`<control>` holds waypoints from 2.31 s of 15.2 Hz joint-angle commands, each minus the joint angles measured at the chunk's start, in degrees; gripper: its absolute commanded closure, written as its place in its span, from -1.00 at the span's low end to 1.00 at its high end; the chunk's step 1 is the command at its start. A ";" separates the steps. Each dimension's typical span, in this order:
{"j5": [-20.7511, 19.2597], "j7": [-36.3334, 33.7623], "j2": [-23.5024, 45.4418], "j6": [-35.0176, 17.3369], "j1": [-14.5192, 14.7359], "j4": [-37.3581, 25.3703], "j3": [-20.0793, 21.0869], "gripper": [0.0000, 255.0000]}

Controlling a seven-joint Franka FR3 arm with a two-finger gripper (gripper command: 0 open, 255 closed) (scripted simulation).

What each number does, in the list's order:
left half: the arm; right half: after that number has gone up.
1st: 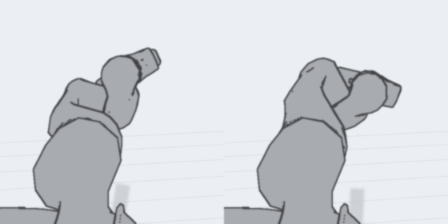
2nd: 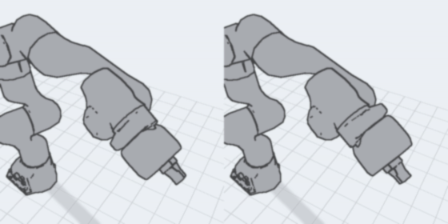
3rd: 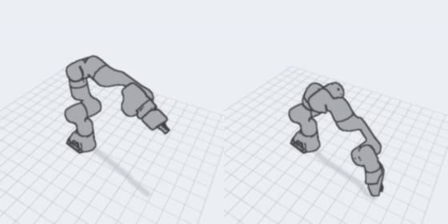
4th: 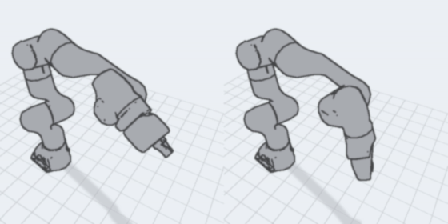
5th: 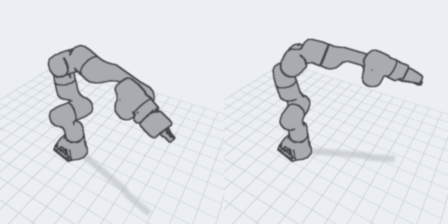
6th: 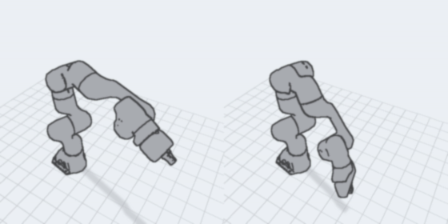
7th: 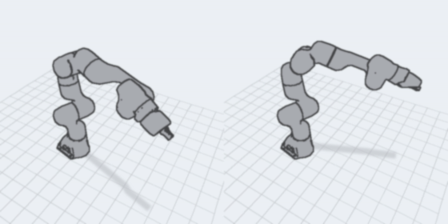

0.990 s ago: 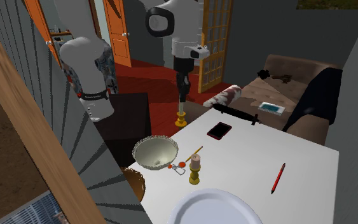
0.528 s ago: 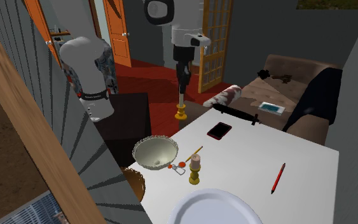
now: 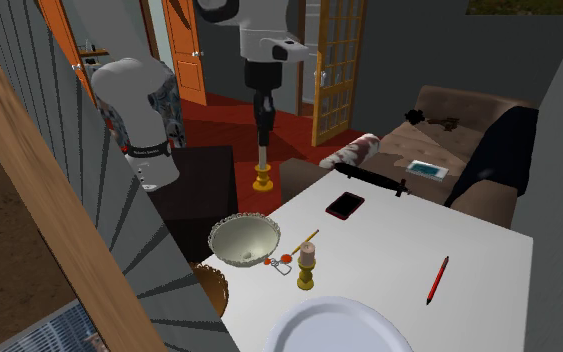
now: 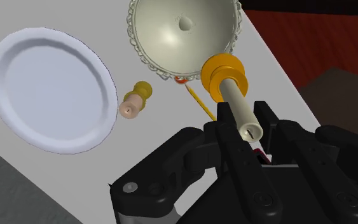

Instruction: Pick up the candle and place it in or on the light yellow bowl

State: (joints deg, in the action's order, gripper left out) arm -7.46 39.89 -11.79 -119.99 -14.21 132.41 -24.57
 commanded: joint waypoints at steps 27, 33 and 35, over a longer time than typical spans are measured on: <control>1.96 10.79 7.74 -14.05 -3.23 6.36 -7.09 1.00; 2.67 11.29 8.88 -15.52 -3.18 6.82 -7.19 1.00; 2.67 11.29 8.88 -15.52 -3.18 6.82 -7.19 1.00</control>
State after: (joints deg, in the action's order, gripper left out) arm -4.80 51.17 -2.92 -135.49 -17.39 139.23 -31.76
